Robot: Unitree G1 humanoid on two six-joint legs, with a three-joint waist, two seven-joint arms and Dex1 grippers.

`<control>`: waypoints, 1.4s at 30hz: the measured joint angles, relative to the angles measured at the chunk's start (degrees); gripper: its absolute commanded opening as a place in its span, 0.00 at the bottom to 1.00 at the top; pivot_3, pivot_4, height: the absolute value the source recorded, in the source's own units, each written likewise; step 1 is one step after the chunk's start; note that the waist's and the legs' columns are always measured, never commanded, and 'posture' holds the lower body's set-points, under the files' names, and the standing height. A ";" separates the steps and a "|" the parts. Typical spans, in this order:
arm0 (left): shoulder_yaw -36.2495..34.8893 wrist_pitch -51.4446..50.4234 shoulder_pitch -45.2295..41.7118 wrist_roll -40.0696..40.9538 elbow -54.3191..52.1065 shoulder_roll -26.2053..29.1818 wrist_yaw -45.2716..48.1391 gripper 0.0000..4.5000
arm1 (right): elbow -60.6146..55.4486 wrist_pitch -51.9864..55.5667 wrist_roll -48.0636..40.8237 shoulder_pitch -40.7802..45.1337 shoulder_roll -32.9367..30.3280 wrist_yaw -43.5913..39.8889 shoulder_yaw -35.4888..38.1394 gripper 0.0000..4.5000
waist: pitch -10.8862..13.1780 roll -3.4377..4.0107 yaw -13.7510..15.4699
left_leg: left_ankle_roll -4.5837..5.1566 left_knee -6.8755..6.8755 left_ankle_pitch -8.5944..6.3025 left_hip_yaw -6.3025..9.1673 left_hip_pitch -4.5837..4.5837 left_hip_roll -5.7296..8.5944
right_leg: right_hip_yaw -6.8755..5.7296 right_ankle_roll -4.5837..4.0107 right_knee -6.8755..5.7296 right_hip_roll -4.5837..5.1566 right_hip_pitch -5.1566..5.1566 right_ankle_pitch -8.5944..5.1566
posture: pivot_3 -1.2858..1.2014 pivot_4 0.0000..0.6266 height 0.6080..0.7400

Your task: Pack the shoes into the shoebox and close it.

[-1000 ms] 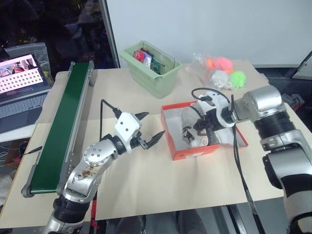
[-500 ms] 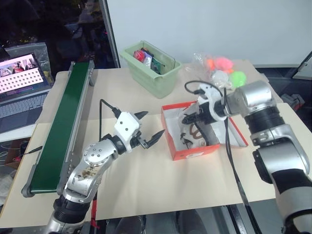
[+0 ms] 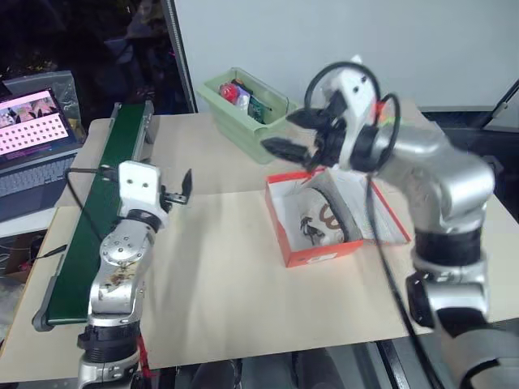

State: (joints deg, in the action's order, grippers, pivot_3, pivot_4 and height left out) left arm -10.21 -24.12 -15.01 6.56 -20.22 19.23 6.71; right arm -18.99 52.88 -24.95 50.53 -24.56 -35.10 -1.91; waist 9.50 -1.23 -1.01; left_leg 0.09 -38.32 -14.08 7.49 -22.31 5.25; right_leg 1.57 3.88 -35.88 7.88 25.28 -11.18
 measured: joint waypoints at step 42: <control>-16.43 -6.58 9.82 6.53 2.20 -2.34 -4.74 1.00 | 1.28 -21.25 9.04 -24.69 7.90 0.74 -13.77 0.98 | -0.13 -0.20 -0.01 | -0.24 0.02 -0.24 -0.19 0.71 -0.20 | 0.44 -0.15 0.15 -0.42 -0.25 0.09 | 0.52 0.24 1.00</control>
State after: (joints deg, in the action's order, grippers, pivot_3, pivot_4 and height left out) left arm -26.64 -30.69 -5.19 13.10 -18.02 16.90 1.97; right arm -17.71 31.63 -15.92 25.84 -16.65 -34.36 -15.69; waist 9.37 -1.42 -1.02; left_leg -0.15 -38.30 -14.33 7.30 -21.61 5.04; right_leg 2.01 3.72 -35.74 7.46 25.02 -11.09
